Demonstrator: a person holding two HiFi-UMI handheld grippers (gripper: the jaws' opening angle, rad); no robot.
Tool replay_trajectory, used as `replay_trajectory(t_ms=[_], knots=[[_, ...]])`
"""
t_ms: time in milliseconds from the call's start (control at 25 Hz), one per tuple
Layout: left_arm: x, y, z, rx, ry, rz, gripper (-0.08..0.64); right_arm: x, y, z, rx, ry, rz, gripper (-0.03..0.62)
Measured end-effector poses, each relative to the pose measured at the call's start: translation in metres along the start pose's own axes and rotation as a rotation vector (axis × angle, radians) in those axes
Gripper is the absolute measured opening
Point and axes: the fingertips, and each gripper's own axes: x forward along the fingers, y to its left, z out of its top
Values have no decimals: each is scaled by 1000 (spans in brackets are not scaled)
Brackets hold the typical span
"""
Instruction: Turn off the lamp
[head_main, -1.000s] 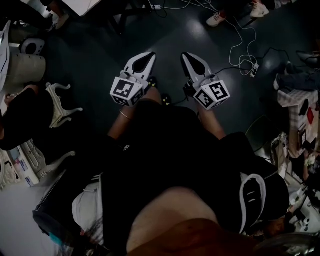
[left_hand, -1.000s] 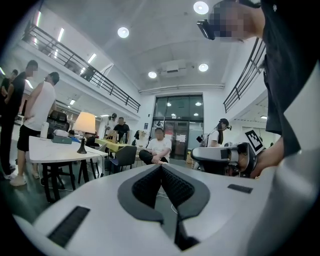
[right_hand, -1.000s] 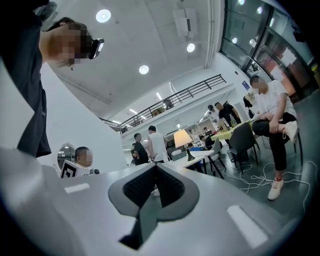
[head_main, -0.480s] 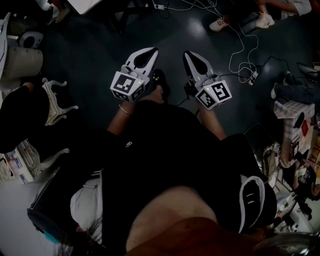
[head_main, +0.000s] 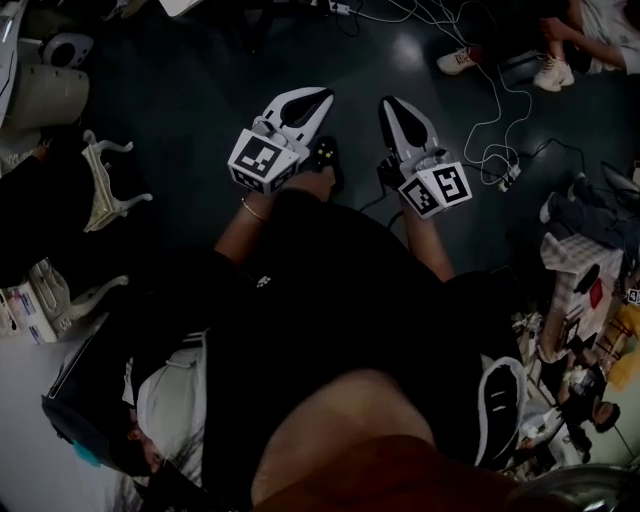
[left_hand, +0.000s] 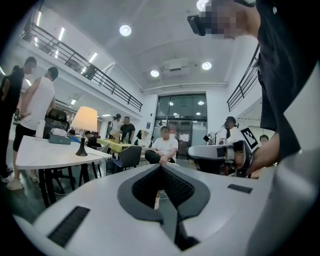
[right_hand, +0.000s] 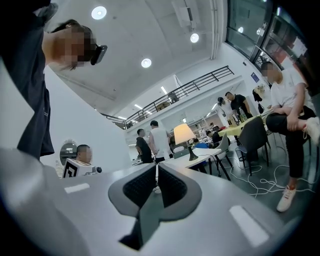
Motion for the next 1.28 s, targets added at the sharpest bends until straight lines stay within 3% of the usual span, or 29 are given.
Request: replay_trajectory(t_ms=[480,920,1280], knots=[[76,40,17,-8,-17,-39,8,41,-61,25,-20,8,-13,2],[116,93,30,-13,-12,28,8,86,-102,40,-1,29,3,0],[134,98,31,-43,-5,54,8,98,-125,41,14,57,27,0]])
